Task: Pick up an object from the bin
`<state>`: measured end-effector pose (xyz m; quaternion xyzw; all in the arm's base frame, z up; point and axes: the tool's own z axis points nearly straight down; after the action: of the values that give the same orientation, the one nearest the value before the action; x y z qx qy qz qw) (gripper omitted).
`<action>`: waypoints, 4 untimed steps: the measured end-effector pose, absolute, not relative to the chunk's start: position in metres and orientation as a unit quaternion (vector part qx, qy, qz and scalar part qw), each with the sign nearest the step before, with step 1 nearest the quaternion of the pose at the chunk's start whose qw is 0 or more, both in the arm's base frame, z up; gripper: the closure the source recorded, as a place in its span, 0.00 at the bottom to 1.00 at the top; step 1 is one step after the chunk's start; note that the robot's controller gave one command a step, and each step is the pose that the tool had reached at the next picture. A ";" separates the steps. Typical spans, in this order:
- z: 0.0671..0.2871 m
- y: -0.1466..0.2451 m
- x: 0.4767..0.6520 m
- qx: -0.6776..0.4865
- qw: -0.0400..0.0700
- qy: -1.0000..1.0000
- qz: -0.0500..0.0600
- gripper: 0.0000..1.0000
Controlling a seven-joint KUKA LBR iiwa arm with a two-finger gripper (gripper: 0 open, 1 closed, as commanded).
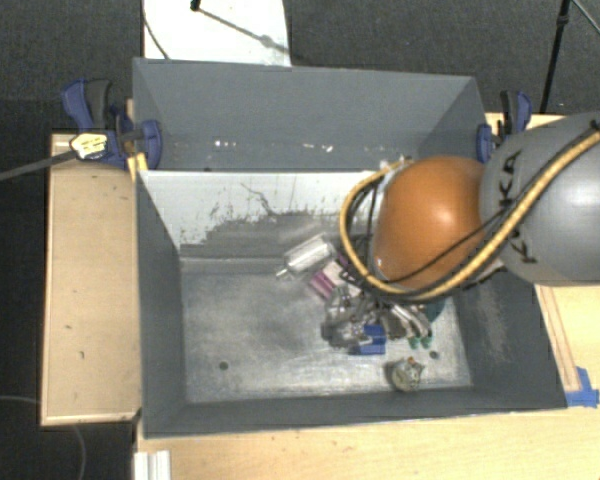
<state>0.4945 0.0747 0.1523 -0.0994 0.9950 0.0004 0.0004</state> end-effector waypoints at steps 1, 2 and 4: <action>0.179 0.055 0.529 -0.377 0.003 0.926 0.000 1.00; 0.179 0.055 0.528 -0.375 0.001 0.927 0.000 0.00; 0.085 -0.001 0.541 -0.587 -0.001 0.810 0.001 1.00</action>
Offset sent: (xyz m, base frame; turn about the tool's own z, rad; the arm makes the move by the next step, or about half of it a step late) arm 0.0327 -0.0197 0.0261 -0.5755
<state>0.5410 -0.0014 0.0850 -0.5870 0.8096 0.0011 -0.0012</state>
